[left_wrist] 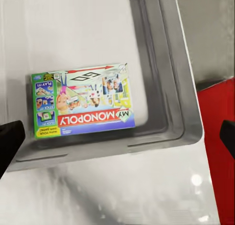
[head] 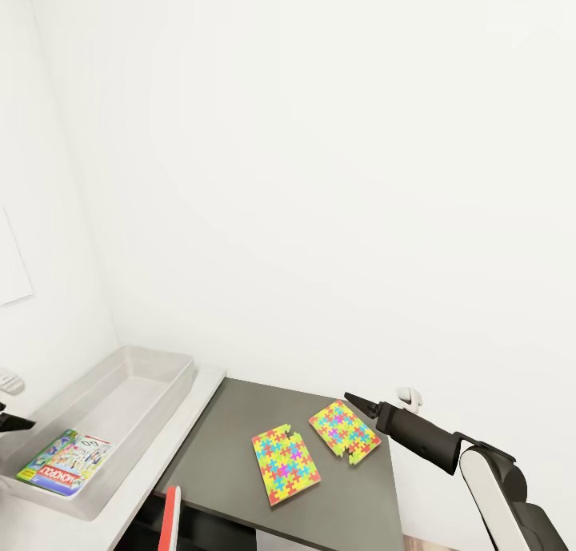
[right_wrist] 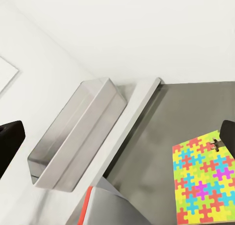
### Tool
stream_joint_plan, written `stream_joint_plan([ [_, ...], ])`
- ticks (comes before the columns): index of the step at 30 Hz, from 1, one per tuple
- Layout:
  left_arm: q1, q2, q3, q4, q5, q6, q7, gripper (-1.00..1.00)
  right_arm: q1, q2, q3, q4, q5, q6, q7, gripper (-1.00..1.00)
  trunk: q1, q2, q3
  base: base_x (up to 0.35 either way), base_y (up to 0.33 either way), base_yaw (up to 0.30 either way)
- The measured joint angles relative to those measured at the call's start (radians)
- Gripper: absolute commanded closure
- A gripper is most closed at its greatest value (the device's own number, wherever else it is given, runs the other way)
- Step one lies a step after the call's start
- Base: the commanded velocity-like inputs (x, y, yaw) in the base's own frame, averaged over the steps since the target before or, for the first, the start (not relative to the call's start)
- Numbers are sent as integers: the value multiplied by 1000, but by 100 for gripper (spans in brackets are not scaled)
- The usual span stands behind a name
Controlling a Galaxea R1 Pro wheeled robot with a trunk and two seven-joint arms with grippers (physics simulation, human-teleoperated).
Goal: Put all the toys in the child's room - the three board games (two on the bed and one on the table), the two jigsaw puzzles on the table, and the tennis ball on the table - inside the toy box on the table in the child's room.
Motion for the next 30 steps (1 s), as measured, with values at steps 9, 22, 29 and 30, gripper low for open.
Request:
stream_joint_plan([
  [9,-2,0,42,-55,-1,13,-91,-100,0,0,0,0,0,0,0,-100,0,0,0,0,0,0],
  [22,-2,-2,161,-57,167,45,-91,-100,0,0,-1,0,-1,1,9,-100,0,0,11,0,0,0],
  [29,0,-35,167,-29,367,95,-91,-100,0,0,-5,0,-2,2,14,-100,0,0,22,0,0,0],
  [30,0,-51,167,-25,398,98,-91,-100,0,0,-6,-1,-3,2,15,-100,0,0,24,0,0,0],
])
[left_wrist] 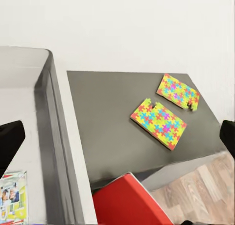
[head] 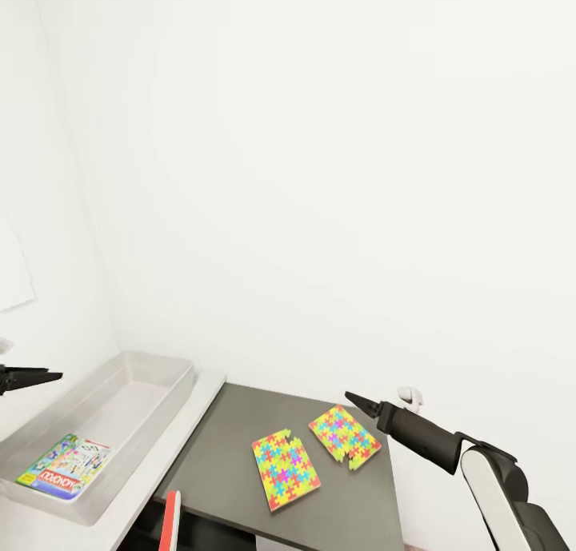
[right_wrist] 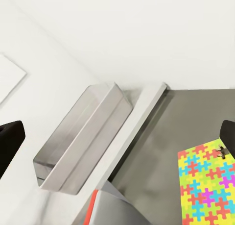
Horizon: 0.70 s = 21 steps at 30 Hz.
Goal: Put all the toys in the child's room - the three board games (two on the bed and one on the table), the two jigsaw puzzles on the table, and the tennis ball on the table - inside the toy box on the table in the child's room.
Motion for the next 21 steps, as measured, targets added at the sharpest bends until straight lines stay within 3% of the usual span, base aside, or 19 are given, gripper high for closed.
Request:
stream_joint_plan([
  [4,5,-60,1,7,52,4,-2,-100,4,-1,-4,-7,-6,1,12,-100,0,0,7,0,0,0],
  [12,15,-167,5,14,75,11,-3,-100,9,-14,-8,-3,-9,4,75,-100,0,-1,19,-35,0,0],
  [16,29,-192,7,33,94,20,-4,-100,18,-20,-31,0,-9,3,140,-100,0,-1,25,-88,0,0],
  [21,70,-220,8,80,171,13,-5,-100,22,-22,-81,2,1,-17,261,-100,0,-1,33,-25,0,0],
])
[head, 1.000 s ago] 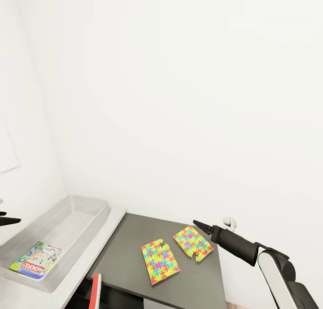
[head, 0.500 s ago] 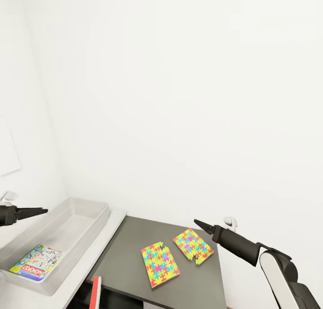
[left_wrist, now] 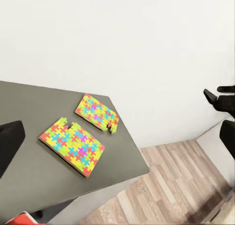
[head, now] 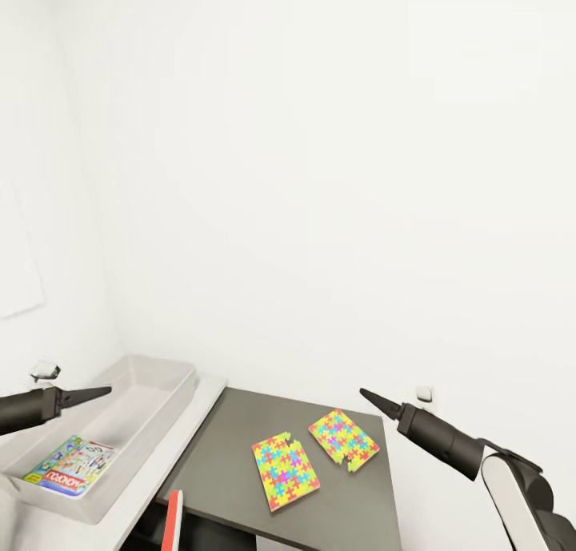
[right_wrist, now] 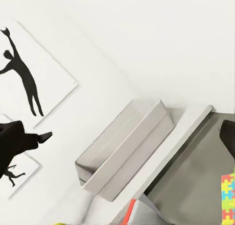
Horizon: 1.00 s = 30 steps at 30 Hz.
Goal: Put all the toys in the child's room - the three board games (two on the bed and one on the table), the two jigsaw puzzles on the table, and the tennis ball on the table - inside the toy box on the table in the child's room.
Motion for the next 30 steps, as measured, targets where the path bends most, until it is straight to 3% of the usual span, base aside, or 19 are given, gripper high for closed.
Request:
stream_joint_plan([
  [5,44,-4,1,14,39,-2,0,-100,1,-1,-11,0,0,-32,35,-100,0,0,8,-5,0,0],
  [9,69,-5,2,15,49,-2,0,-100,1,0,-14,0,-3,-40,49,-100,0,0,10,-1,0,0],
  [30,81,-10,20,10,51,-12,0,-100,1,8,-30,0,-9,-43,51,-100,0,0,13,0,-2,-17],
])
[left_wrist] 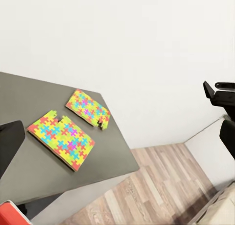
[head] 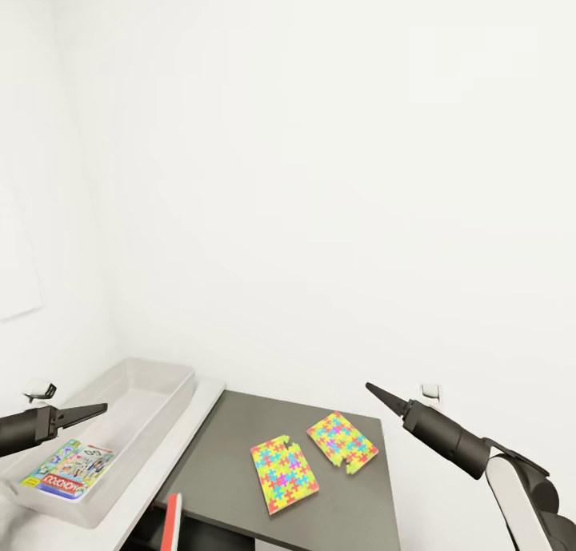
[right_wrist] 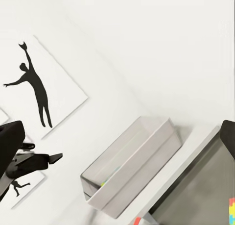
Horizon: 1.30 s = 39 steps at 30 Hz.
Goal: Put all the toys in the child's room - the three board games (two on the bed and one on the table), the two jigsaw puzzles on the table, and the tennis ball on the table - inside the toy box on the table in the child's room.
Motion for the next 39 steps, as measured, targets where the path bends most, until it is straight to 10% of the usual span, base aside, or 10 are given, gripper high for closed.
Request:
stream_joint_plan([
  [39,0,-1,-3,-9,0,-13,0,-100,0,4,-2,0,0,1,-3,-100,0,0,44,-151,-188,-183],
])
